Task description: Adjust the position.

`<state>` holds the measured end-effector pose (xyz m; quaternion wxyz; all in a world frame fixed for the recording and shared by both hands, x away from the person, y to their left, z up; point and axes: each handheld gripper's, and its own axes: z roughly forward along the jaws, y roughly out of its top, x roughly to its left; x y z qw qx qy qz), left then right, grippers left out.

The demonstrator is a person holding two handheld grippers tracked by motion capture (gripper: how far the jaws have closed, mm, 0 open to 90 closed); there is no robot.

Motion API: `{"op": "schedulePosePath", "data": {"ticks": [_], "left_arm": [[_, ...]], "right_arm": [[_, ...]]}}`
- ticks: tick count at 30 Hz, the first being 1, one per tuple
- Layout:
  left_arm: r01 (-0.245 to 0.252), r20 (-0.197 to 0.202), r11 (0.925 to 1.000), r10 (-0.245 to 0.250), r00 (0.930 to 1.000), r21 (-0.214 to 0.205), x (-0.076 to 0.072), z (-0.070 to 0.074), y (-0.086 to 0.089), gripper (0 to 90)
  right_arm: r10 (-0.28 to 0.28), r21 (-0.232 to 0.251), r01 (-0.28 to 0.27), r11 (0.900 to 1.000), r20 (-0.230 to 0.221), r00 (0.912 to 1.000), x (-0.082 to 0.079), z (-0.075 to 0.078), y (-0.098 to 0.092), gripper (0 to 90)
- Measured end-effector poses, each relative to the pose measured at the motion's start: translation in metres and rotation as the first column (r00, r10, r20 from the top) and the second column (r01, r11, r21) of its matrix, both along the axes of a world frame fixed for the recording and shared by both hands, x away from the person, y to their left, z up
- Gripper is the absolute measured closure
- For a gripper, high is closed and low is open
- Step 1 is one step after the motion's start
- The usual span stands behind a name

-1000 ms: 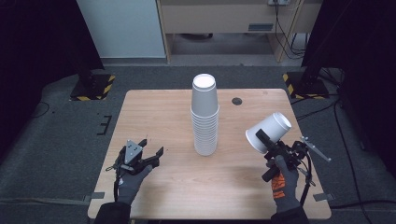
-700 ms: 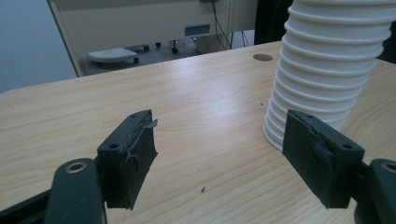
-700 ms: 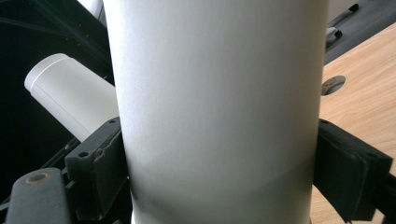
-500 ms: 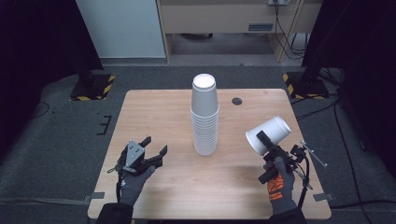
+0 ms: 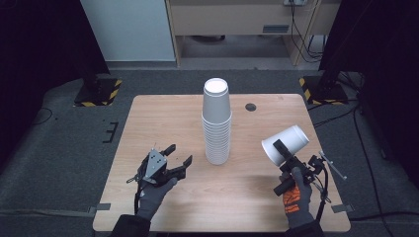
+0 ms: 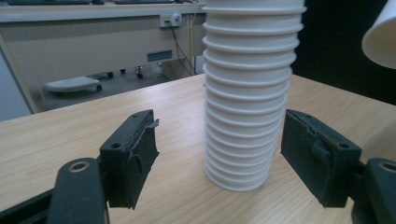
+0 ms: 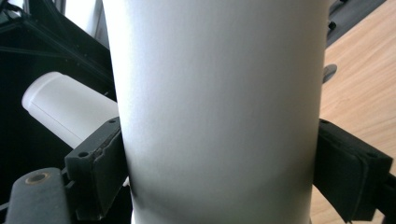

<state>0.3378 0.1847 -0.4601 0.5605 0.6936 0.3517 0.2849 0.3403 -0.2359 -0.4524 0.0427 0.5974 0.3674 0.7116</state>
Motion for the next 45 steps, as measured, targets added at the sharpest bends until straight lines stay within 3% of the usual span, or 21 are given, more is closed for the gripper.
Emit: {"op": "schedulePosePath", "data": {"ticks": [4, 18, 45], "left_arm": [[0.043, 0.003, 0.9991, -0.043, 0.9991, -0.006, -0.002, 0.002, -0.01, 28.2], [0.139, 0.044, 0.9903, -0.139, 0.9893, -0.001, -0.003, 0.008, -0.049, 29.7], [0.237, 0.071, 0.9713, -0.235, 0.9694, -0.021, 0.012, 0.013, -0.119, 31.8]], "right_arm": [[-0.02, 0.017, 0.02, 0.9997, 0.023, 0.9995, -0.002, 0.002, -0.003, 13.7], [-0.01, 0.042, 0.009, 0.9991, 0.015, 0.9998, -0.003, 0.003, -0.002, 13.7], [0.026, 0.054, -0.026, 0.9982, 0.006, 0.9996, -0.003, 0.003, 0.001, 13.7]]}}
